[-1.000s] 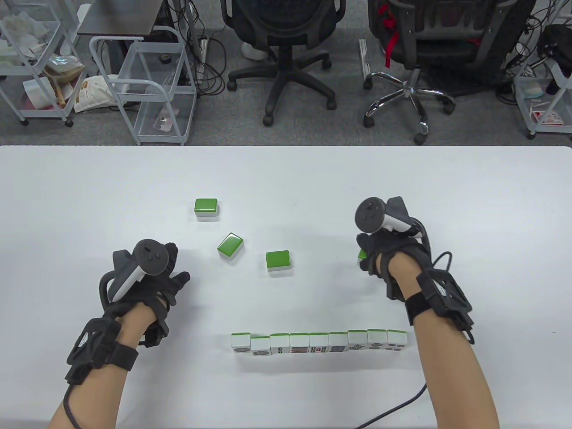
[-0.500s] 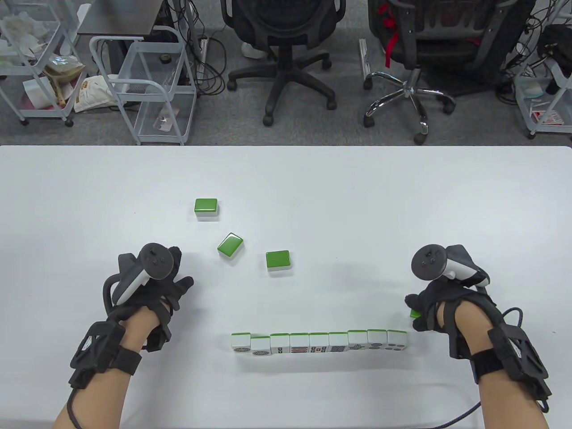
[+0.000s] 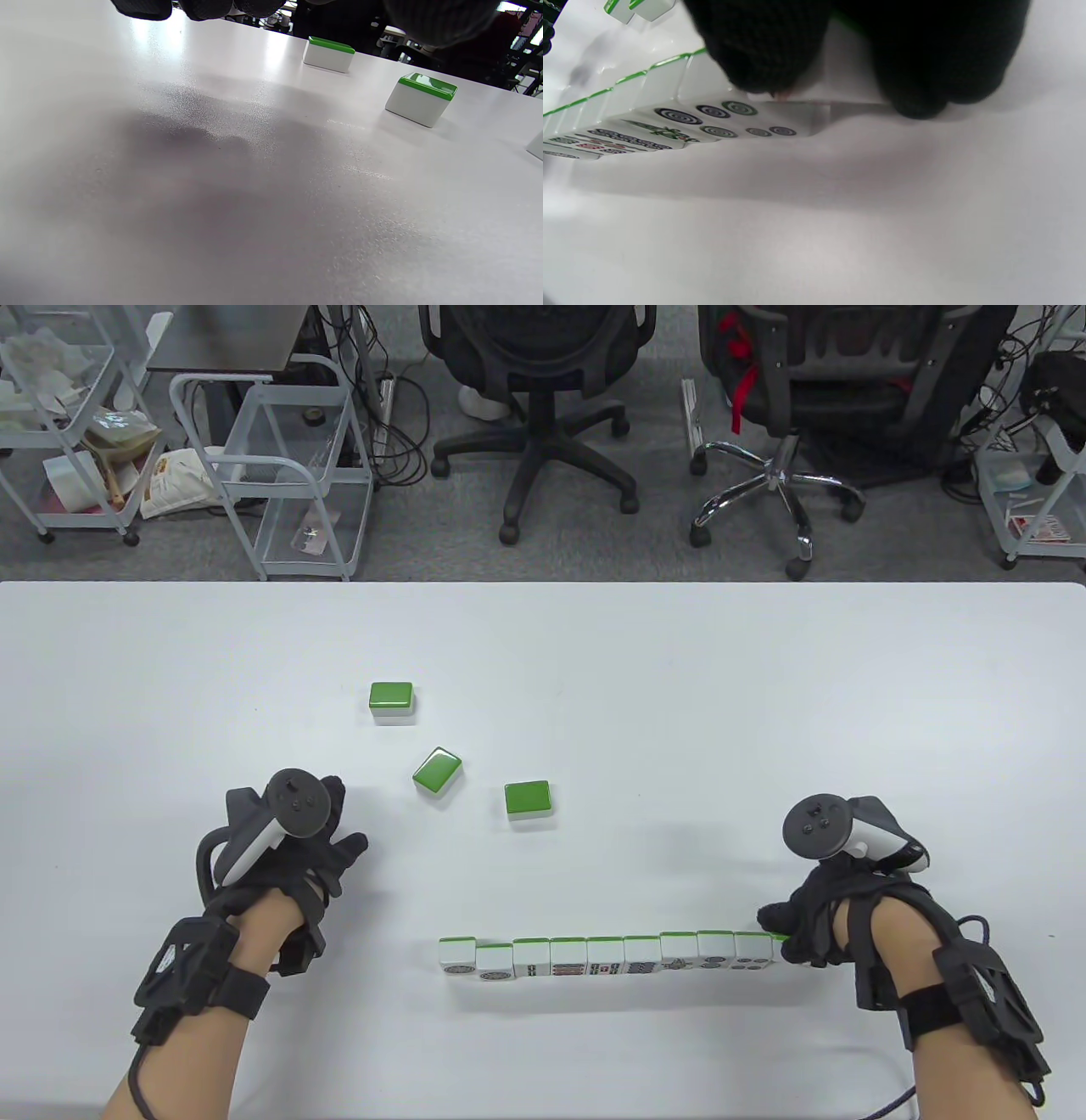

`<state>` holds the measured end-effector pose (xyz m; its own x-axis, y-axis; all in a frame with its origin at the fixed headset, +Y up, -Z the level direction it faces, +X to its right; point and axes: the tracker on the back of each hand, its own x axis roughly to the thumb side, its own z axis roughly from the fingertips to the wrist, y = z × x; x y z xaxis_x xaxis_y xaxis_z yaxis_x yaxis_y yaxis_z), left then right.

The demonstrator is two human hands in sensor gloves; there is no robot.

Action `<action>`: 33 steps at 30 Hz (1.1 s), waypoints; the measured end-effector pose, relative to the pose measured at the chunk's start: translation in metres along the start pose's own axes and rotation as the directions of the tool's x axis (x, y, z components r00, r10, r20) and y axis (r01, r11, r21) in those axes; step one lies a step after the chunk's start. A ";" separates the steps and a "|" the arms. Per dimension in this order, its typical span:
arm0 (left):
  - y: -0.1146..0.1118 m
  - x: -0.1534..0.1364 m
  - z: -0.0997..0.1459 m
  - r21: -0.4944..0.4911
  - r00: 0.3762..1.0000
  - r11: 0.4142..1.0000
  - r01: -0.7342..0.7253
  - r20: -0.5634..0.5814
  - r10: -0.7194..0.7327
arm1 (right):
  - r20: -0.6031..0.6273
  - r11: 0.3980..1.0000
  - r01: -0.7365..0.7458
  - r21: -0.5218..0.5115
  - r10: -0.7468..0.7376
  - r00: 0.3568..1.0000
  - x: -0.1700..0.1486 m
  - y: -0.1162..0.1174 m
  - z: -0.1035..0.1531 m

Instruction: Stand mahjong tiles upright in a row

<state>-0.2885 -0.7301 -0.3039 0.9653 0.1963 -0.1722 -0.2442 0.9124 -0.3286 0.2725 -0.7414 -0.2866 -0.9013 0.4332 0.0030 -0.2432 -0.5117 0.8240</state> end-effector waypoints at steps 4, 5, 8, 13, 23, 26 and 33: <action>0.000 -0.001 0.000 0.000 1.000 1.000 -0.004 0.000 0.004 | 0.039 0.995 0.099 -0.030 -0.098 0.994 -0.010 -0.003 -0.001; 0.000 -0.001 0.000 0.000 1.000 1.000 -0.005 0.000 0.005 | 0.049 0.994 0.100 -0.041 -0.098 0.994 -0.011 -0.003 -0.001; 0.000 -0.002 -0.001 0.000 1.000 1.000 -0.007 0.000 0.007 | 0.048 0.994 0.099 -0.049 -0.097 0.994 -0.013 -0.004 0.000; 0.000 -0.003 -0.001 0.002 1.000 1.000 -0.012 -0.001 0.012 | 0.025 0.975 0.076 -0.210 -0.072 0.997 0.006 -0.030 0.030; 0.001 -0.003 -0.001 0.006 1.000 1.000 -0.006 0.009 0.006 | -0.124 0.755 -0.122 -0.644 0.054 0.991 0.063 -0.067 0.034; 0.000 -0.002 -0.002 0.005 1.000 1.000 -0.002 0.019 0.001 | -0.120 0.713 -0.093 -0.695 0.013 0.993 0.061 -0.061 0.013; -0.002 0.008 -0.006 0.020 0.997 0.999 0.035 0.064 -0.036 | -0.188 0.687 -0.212 -0.695 0.111 0.976 0.059 -0.047 -0.004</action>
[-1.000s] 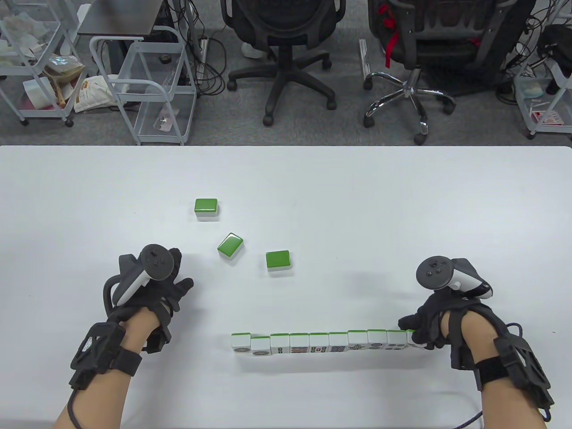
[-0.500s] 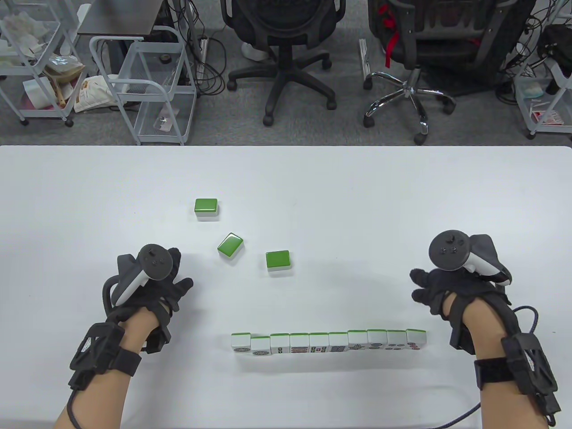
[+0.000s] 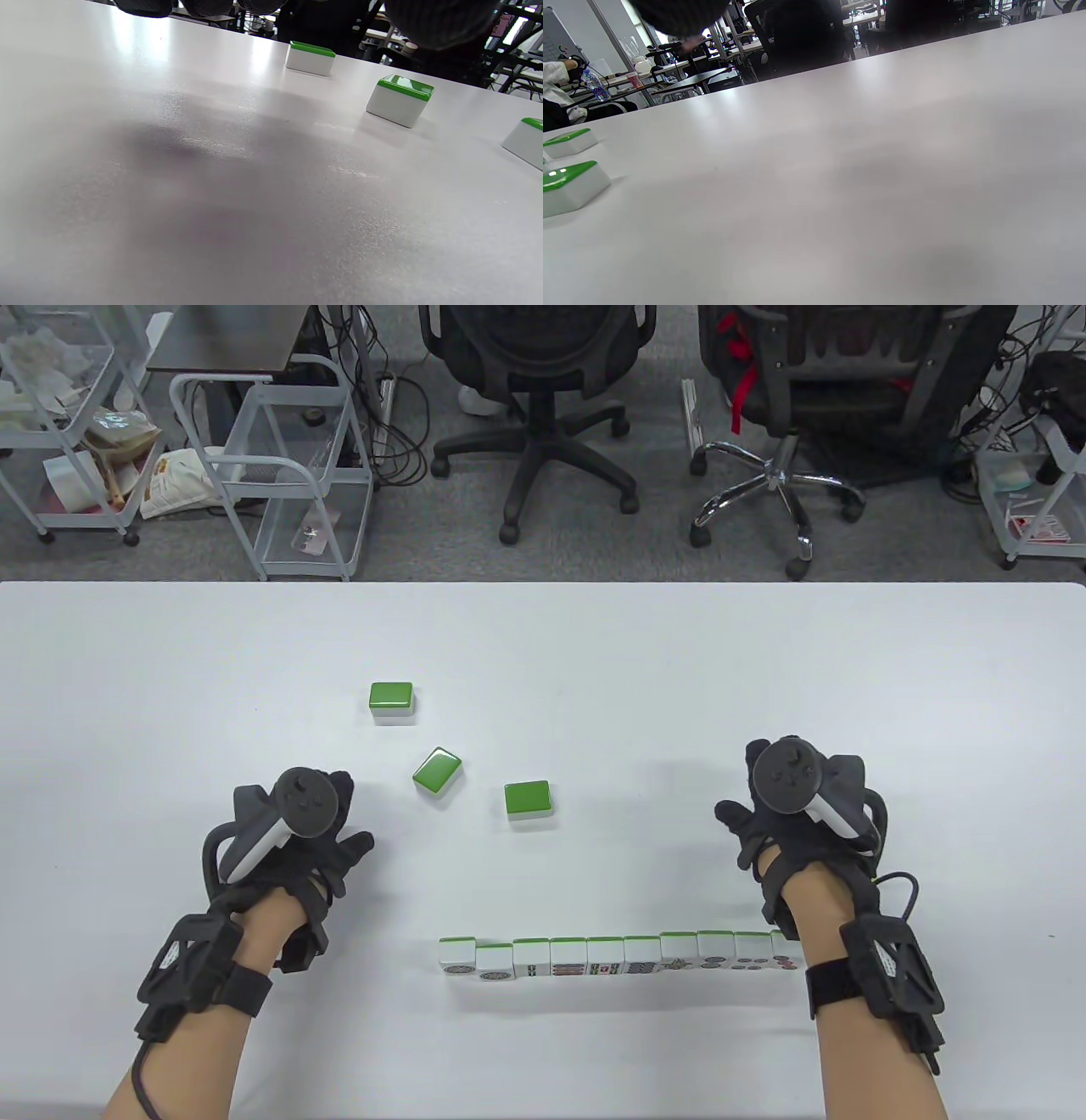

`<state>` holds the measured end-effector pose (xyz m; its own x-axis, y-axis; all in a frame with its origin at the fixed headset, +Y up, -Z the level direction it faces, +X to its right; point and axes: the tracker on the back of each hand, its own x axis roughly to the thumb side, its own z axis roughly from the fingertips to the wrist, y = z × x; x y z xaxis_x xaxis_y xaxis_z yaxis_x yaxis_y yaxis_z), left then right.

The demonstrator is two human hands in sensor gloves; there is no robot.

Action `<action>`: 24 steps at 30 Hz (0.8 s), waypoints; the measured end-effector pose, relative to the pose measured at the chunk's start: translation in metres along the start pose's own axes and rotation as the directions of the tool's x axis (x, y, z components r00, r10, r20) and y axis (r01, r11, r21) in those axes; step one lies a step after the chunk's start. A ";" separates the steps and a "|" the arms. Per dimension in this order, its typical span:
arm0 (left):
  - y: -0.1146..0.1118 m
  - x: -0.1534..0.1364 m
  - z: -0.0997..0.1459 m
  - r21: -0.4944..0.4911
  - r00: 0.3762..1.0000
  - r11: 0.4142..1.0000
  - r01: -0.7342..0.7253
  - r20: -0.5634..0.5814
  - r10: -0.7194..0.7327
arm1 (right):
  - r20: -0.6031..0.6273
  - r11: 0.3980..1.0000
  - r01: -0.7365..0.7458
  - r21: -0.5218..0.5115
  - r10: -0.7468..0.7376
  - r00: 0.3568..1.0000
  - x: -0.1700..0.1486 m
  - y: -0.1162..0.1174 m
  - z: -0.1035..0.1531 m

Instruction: Stand mahjong tiles upright in a row

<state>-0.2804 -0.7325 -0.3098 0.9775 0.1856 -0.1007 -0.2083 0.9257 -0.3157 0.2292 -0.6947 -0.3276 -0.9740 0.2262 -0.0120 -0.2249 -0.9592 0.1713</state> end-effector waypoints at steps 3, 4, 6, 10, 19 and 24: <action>0.010 0.009 -0.002 0.057 0.998 0.998 -0.013 0.066 0.009 | 0.004 1.000 0.018 0.022 -0.018 1.000 -0.003 0.006 -0.002; 0.013 0.012 -0.003 0.072 0.997 0.997 -0.019 0.080 0.013 | 0.003 0.999 0.021 0.037 -0.021 1.000 -0.003 0.007 -0.003; 0.020 0.026 -0.008 0.080 0.991 0.997 -0.012 0.135 0.001 | 0.001 0.998 0.021 0.050 -0.021 1.000 -0.004 0.010 -0.004; 0.026 0.059 -0.025 0.063 0.965 0.988 0.139 0.218 -0.149 | 0.010 0.998 0.018 0.062 -0.018 1.000 -0.002 0.012 -0.005; 0.020 0.104 -0.080 -0.048 0.903 0.928 0.370 0.254 -0.347 | 0.032 0.995 0.062 0.079 -0.064 0.997 0.000 0.006 -0.001; 0.005 0.111 -0.094 -0.102 0.896 0.914 0.393 0.267 -0.355 | 0.030 0.991 0.093 0.091 -0.096 0.995 -0.003 0.003 0.000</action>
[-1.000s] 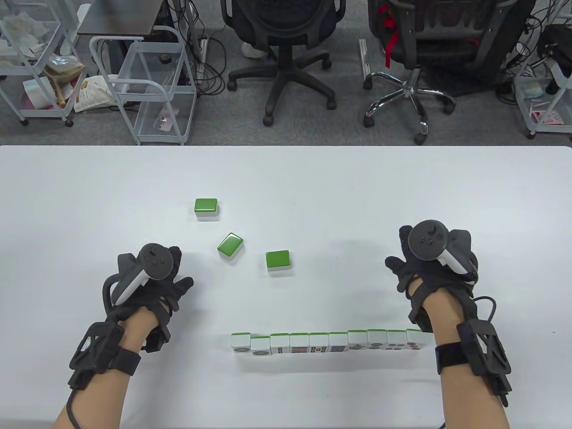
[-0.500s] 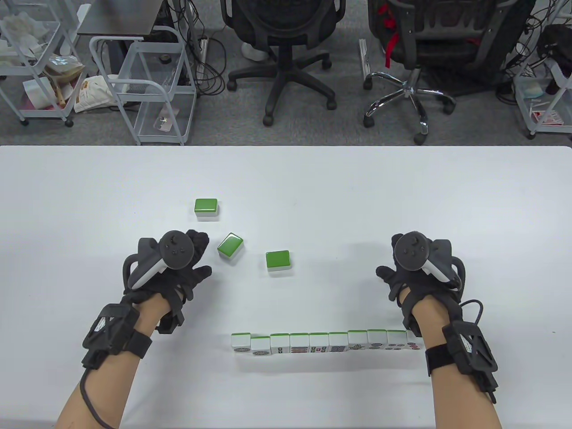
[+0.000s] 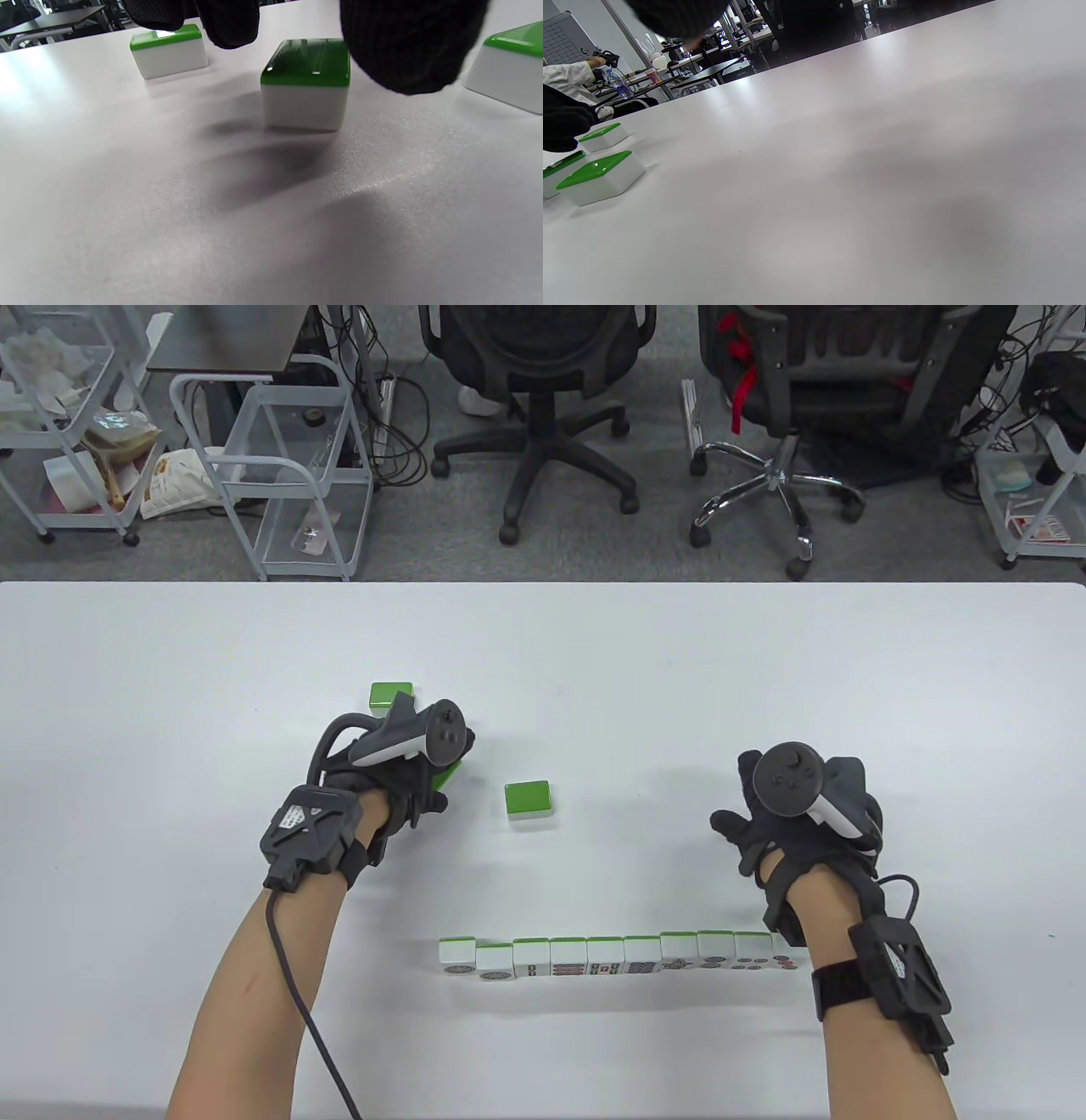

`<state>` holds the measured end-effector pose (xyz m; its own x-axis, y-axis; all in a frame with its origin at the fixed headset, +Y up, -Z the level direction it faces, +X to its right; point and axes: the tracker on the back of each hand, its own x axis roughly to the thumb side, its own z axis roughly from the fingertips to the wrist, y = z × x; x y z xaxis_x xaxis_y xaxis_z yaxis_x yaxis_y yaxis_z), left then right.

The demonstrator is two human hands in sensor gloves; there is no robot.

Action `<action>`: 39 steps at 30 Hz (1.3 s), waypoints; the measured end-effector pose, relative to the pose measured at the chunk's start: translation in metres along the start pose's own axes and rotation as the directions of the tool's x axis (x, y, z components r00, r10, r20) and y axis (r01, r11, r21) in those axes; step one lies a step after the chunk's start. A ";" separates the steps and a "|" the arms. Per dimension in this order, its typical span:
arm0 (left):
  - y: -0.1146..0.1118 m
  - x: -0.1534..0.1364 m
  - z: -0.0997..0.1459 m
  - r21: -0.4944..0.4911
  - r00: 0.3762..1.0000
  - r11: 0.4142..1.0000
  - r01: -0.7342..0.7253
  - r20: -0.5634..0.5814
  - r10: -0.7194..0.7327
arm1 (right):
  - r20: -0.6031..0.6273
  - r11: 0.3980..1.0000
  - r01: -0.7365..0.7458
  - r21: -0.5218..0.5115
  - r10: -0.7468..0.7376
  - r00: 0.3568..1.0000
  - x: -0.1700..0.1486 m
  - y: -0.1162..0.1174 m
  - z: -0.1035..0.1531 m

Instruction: Stand mahjong tiles upright in a row

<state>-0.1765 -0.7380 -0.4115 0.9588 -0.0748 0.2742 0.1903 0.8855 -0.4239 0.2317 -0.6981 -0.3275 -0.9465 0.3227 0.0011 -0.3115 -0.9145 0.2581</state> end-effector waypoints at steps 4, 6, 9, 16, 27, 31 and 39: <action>-0.010 0.005 -0.009 -0.021 0.998 0.998 0.063 -0.009 -0.064 | -0.003 0.999 0.039 0.000 -0.039 0.999 -0.002 -0.001 0.001; -0.010 0.009 -0.009 0.062 0.993 0.991 0.121 -0.016 -0.120 | -0.002 0.999 0.045 0.006 -0.045 0.999 -0.002 -0.001 0.002; -0.014 0.012 -0.009 0.102 0.986 0.981 0.166 -0.045 -0.163 | 0.000 0.999 0.034 0.002 -0.034 0.999 -0.002 -0.001 0.001; -0.010 0.009 0.014 0.027 0.991 0.991 0.135 -0.015 -0.134 | 0.009 0.998 0.057 -0.002 -0.057 0.998 -0.003 -0.001 0.000; -0.037 -0.016 0.083 -0.245 0.967 0.955 -0.169 0.146 0.208 | 0.006 0.998 0.066 0.014 -0.066 0.998 -0.005 0.001 0.000; -0.058 -0.016 0.101 -0.341 0.949 0.922 -0.182 0.186 0.256 | 0.005 0.998 0.053 0.029 -0.054 0.999 -0.003 0.005 0.002; -0.064 -0.003 0.119 -0.374 0.922 0.910 -0.179 0.259 0.287 | 0.015 0.997 0.063 0.039 -0.064 0.998 -0.003 0.006 0.003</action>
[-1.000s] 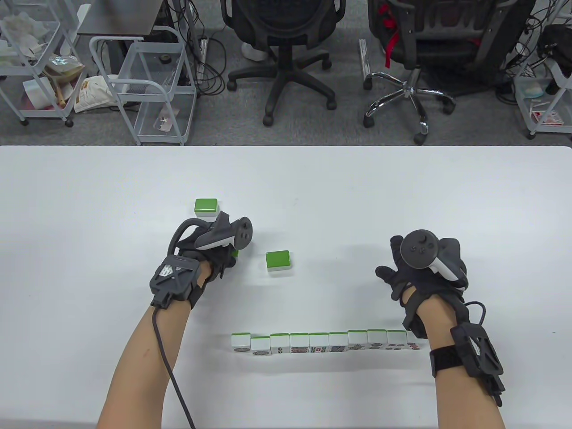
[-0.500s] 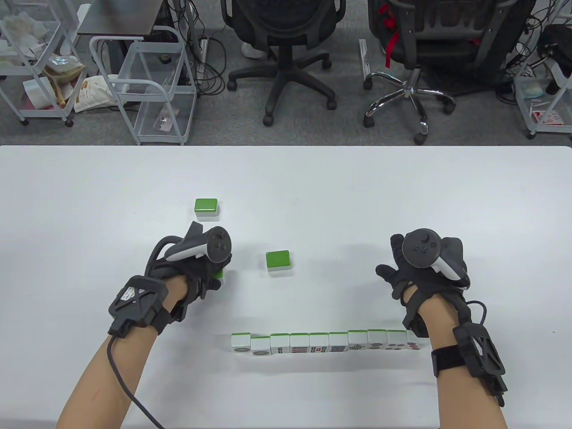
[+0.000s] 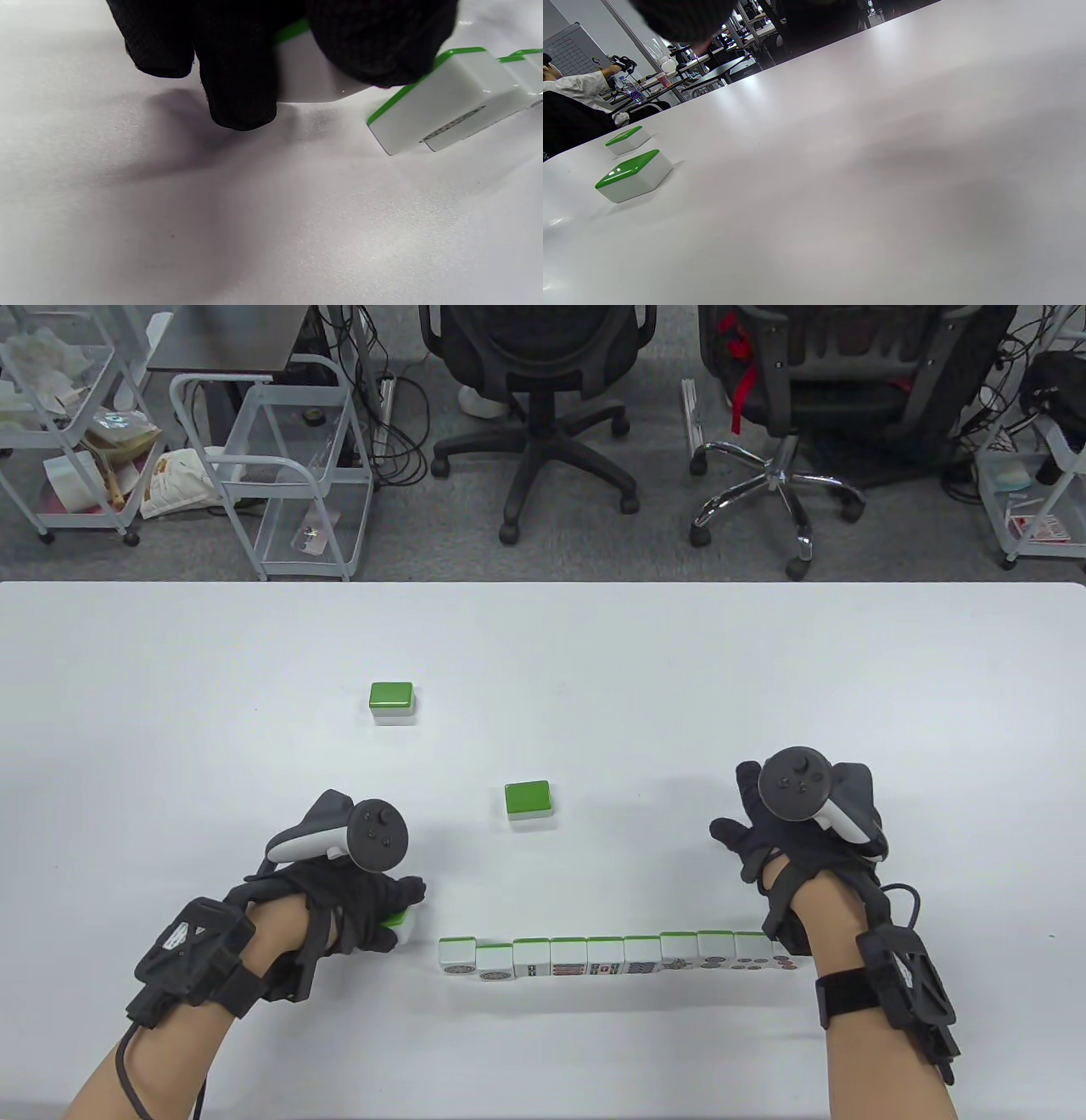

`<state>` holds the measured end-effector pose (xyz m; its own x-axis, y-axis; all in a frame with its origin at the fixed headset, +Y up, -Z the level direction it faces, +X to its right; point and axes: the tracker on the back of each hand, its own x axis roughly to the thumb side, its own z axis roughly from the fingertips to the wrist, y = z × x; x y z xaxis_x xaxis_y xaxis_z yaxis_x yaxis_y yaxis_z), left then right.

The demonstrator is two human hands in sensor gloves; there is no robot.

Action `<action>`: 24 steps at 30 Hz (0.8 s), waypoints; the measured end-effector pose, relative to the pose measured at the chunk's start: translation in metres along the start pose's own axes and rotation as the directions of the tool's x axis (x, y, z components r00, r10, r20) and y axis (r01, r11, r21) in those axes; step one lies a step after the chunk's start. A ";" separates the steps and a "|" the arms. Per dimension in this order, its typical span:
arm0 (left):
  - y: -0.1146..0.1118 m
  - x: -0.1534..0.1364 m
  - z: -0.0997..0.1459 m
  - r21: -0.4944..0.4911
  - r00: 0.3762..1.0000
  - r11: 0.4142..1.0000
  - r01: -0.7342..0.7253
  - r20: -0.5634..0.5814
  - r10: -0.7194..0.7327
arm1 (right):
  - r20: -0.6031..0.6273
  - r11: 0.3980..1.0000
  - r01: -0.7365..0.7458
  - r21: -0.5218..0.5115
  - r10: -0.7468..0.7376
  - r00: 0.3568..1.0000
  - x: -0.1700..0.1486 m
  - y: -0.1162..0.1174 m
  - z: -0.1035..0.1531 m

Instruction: Stand mahjong tiles upright in a row

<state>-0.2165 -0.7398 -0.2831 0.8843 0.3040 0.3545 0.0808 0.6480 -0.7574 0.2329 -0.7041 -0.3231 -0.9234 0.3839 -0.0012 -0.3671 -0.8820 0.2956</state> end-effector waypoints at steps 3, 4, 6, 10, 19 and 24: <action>-0.005 0.012 -0.002 -0.024 0.999 0.999 0.023 0.029 -0.022 | -0.004 1.000 0.003 0.008 -0.003 1.000 -0.002 0.001 -0.001; -0.006 0.016 -0.003 -0.018 0.999 0.999 0.028 0.039 -0.028 | -0.006 1.000 0.004 0.010 -0.004 1.000 -0.003 0.001 -0.001; -0.007 0.020 -0.004 -0.009 0.999 1.000 0.018 0.048 -0.018 | -0.010 1.000 0.008 0.015 -0.007 1.000 -0.004 0.001 0.000; -0.006 0.021 -0.008 0.009 0.998 1.000 -0.026 0.053 0.025 | -0.012 1.000 0.012 0.021 -0.012 1.000 -0.004 0.001 0.001; -0.004 0.012 -0.010 0.039 0.993 0.995 -0.094 0.072 0.091 | -0.010 0.999 0.009 0.040 -0.008 1.000 -0.003 0.002 0.000; 0.004 0.006 -0.006 0.107 0.995 0.990 -0.091 0.059 0.086 | -0.003 0.999 0.011 0.035 -0.011 1.000 -0.003 0.002 0.001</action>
<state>-0.2081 -0.7397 -0.2871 0.8594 0.3988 0.3199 -0.0500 0.6883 -0.7237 0.2348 -0.7063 -0.3218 -0.9194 0.3932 -0.0070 -0.3735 -0.8675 0.3286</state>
